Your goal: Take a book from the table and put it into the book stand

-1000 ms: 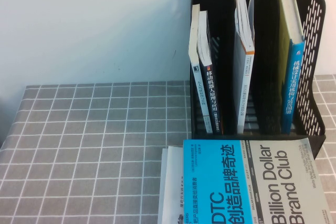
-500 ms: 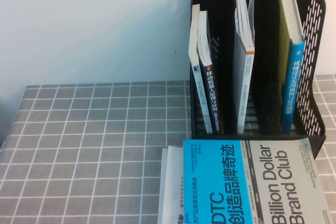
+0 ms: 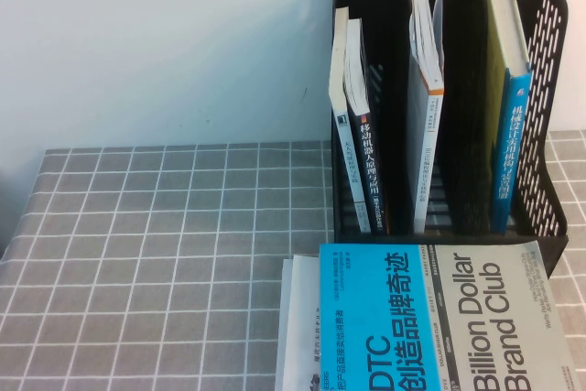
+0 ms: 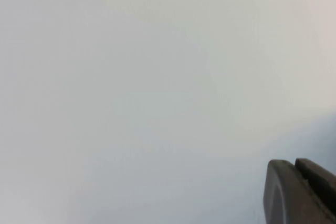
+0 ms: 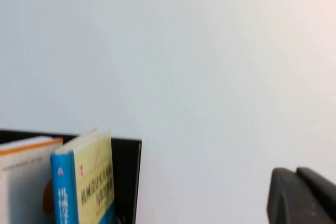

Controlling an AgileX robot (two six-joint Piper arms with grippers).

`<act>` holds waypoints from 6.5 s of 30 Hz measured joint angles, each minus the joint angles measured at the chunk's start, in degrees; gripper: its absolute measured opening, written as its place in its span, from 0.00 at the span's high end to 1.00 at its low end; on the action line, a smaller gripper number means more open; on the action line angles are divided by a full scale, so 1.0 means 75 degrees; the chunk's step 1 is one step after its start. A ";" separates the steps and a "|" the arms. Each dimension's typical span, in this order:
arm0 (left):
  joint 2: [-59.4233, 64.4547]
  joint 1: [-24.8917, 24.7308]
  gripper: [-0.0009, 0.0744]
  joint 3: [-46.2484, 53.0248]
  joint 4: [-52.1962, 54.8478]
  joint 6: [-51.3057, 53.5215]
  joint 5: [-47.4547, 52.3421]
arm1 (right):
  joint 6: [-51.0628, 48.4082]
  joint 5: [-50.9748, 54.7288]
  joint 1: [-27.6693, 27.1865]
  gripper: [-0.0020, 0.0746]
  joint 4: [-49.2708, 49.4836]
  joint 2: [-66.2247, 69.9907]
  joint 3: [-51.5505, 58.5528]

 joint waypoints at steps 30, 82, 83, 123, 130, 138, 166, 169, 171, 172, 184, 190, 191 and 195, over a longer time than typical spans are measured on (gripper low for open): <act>0.2035 0.0000 0.99 -0.4501 -0.2050 -0.0222 0.6524 | -0.0869 0.7980 0.0003 0.98 0.0780 0.1300 -0.4259; 0.6561 0.0000 0.99 -0.4512 -1.0338 0.4929 0.9217 | -0.7291 0.6659 0.1698 0.98 0.8621 1.1117 -0.4634; 0.6689 0.0000 0.99 -0.4512 -1.0338 0.4941 0.9322 | -0.7504 0.6739 0.1698 0.98 0.8934 1.1272 -0.4634; 1.4823 0.0945 0.27 -0.6313 -1.0288 0.7567 1.0914 | -0.9529 0.7258 0.1698 0.98 1.0369 1.2043 -0.4647; 1.4992 0.0536 0.22 -0.6313 -1.0571 0.7728 1.0902 | -0.9556 0.7258 0.1698 0.98 1.0369 1.2043 -0.4647; 1.4992 -0.0114 0.22 -0.6313 -1.0786 0.7758 1.0902 | -0.9567 0.7258 0.1698 0.98 1.0369 1.2043 -0.4647; 1.5010 -0.0372 0.74 -0.6313 -1.1021 0.8198 1.0907 | -0.9645 0.7263 0.1698 0.98 1.0369 1.2043 -0.4647; 1.5010 -0.0311 0.74 -0.6313 -1.1035 0.8279 1.0941 | -0.9747 0.7263 0.1698 0.98 1.0369 1.2043 -0.4647; 1.4972 -0.0230 0.74 -0.6313 -1.0997 0.8329 1.0955 | -0.9812 0.7316 0.1698 0.98 1.0200 1.1990 -0.4647; 1.4907 -0.0150 0.74 -0.6313 -1.0931 0.8329 1.0959 | -0.9812 0.7332 0.1698 0.98 1.0040 1.1929 -0.4647; 1.2483 0.0241 0.75 -0.6587 -1.0136 0.7426 1.0714 | -0.9375 0.7506 0.1094 0.98 0.9376 0.8946 -0.4647; 1.1474 -0.0439 0.75 -0.7149 -0.9847 0.6414 1.0501 | -0.9188 0.7493 0.1083 0.98 0.9095 0.7440 -0.4647; 1.1328 -0.0571 0.75 -0.7268 -0.9799 0.6297 1.0467 | -0.9149 0.7433 0.1083 0.98 0.9033 0.7235 -0.4647; 1.0882 -0.1203 0.75 -0.7788 -0.9602 0.5718 1.0177 | -0.8575 0.6820 0.1083 0.98 0.8509 0.6245 -0.4634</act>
